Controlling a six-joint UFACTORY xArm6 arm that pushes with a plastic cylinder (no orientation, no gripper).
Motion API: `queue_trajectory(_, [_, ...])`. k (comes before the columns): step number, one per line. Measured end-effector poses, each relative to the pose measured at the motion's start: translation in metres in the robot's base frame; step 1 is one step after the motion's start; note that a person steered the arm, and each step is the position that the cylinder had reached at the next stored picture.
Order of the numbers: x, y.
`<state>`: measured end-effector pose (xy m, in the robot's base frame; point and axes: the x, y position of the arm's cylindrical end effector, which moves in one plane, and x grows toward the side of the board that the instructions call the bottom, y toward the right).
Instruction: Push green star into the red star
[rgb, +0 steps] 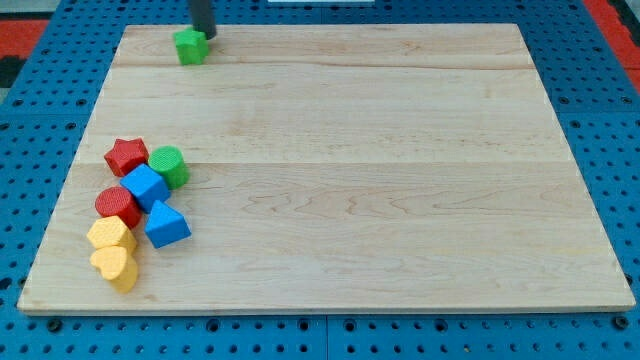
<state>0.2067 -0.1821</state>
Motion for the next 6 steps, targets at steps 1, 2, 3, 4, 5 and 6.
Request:
queue_trajectory(1, [0.04, -0.009])
queue_trajectory(2, [0.073, -0.035])
queue_trajectory(3, [0.088, -0.049])
queue_trajectory(4, [0.119, -0.06])
queue_trajectory(5, [0.154, -0.064])
queue_trajectory(6, [0.185, -0.064])
